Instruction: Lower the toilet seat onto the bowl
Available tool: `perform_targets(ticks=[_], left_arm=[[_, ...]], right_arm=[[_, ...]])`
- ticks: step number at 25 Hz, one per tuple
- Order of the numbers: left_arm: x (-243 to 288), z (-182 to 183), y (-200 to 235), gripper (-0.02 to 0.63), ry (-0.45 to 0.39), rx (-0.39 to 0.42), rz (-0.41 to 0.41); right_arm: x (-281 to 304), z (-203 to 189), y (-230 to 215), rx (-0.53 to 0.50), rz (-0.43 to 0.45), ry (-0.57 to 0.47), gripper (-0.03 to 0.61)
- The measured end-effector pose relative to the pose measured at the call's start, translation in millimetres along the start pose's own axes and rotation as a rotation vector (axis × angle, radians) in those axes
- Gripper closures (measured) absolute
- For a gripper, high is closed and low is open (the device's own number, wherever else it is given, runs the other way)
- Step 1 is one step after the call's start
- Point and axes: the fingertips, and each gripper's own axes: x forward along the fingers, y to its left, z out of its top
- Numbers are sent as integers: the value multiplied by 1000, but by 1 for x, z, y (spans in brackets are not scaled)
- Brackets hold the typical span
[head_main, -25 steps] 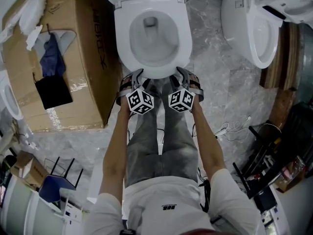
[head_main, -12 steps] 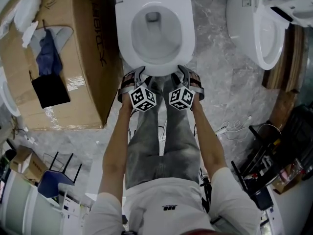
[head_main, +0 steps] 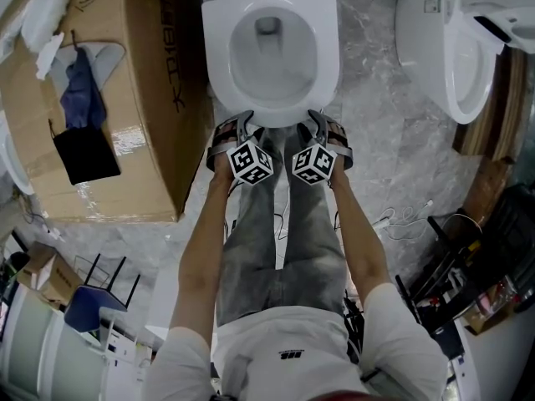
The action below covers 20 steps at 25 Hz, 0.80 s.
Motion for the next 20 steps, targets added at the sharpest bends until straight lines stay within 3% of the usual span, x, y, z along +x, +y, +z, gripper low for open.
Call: perform_targets(ticks=[20], left_arm=[[27, -10, -1, 376, 37, -30, -50]], right_arm=[[27, -8, 5, 6, 35, 18, 374]])
